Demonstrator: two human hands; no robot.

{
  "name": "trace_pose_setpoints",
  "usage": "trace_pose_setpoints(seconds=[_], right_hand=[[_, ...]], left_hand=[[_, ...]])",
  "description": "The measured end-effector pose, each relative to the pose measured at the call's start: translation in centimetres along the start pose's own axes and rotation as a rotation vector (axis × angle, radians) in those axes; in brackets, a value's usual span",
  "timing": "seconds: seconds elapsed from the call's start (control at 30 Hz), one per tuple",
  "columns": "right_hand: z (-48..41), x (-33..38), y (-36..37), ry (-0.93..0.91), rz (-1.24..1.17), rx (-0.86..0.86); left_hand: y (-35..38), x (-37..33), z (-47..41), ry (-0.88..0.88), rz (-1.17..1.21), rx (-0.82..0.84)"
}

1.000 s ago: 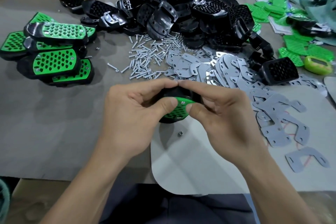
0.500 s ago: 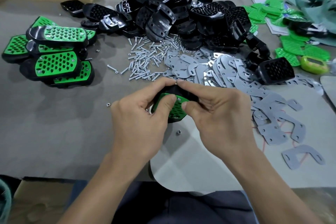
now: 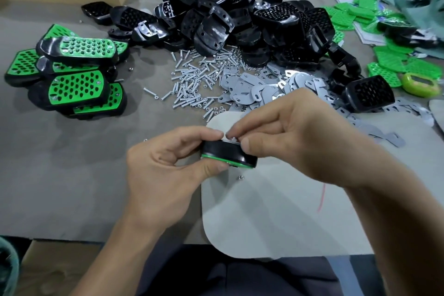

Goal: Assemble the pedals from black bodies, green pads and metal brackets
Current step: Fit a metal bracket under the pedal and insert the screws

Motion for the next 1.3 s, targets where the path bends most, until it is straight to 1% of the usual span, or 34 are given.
trace_pose_setpoints(seconds=[0.1,0.2,0.3,0.37,0.43,0.53,0.6,0.63,0.7,0.77,0.87,0.93,1.0,1.1,1.17,1.23,1.3], right_hand=[[-0.9,0.7,-0.2,-0.015,0.032,0.063],[-1.6,0.8,-1.0,0.033,-0.010,0.148],[-1.9,0.8,-1.5,0.052,-0.021,0.229],[-2.0,1.0,-1.8,0.047,0.039,0.241],[-1.9,1.2,-2.0,0.015,0.175,0.208],[-1.7,2.2,-2.0,-0.028,0.547,0.174],[-1.6,2.8,-2.1,0.016,0.719,0.234],[-1.7,3.0,-2.1,0.058,0.745,0.284],[-2.1,2.8,-2.1,0.145,0.737,0.390],[-2.4,2.5,-2.1,0.186,0.660,0.444],[-2.1,2.2,-2.3,0.161,0.462,0.387],[-1.8,2.1,-2.3,0.141,0.378,0.383],[-1.7,1.9,-2.0,0.142,0.374,0.383],[-1.9,1.5,-1.7,0.149,0.446,0.306],[-2.0,1.3,-1.5,0.139,0.450,0.251],[-1.7,1.1,-1.5,0.112,0.367,0.236],[-1.5,0.9,-1.5,0.099,0.242,0.258]], left_hand=[[-0.3,-0.2,0.0,0.011,-0.033,0.009],[-0.4,-0.1,0.0,0.009,-0.097,0.032],[-0.6,-0.4,-0.4,0.044,-0.167,0.114],[-0.7,-0.5,-0.8,0.071,-0.189,0.162],[-0.7,-0.5,-1.1,0.078,-0.202,0.188],[-0.6,-0.6,-1.4,0.058,-0.192,0.199],[-0.4,-0.7,-1.5,0.062,-0.206,0.231],[-0.3,-0.9,-1.6,0.066,-0.214,0.244],[-0.1,-1.0,-1.7,0.077,-0.235,0.260],[-0.1,-1.0,-1.9,0.089,-0.253,0.269],[-0.3,-0.7,-2.1,0.060,-0.226,0.246],[-0.3,-0.4,-2.1,0.037,-0.216,0.250],[-0.2,-0.4,-2.1,0.034,-0.216,0.264],[-0.2,-0.6,-2.3,0.035,-0.200,0.284],[-0.3,-0.8,-2.4,0.049,-0.187,0.293],[-0.5,-0.6,-2.5,0.044,-0.170,0.262],[-0.6,-0.4,-2.5,0.027,-0.155,0.234]])
Point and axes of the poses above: each hand's wrist, its own z-axis away from the middle knuckle, its own y-axis out of the palm, x = y × z, the point moved 2 cm from there along -z, towards the middle knuckle, and after that the axes turned 13 degrees about x, right-handed, at the moved point
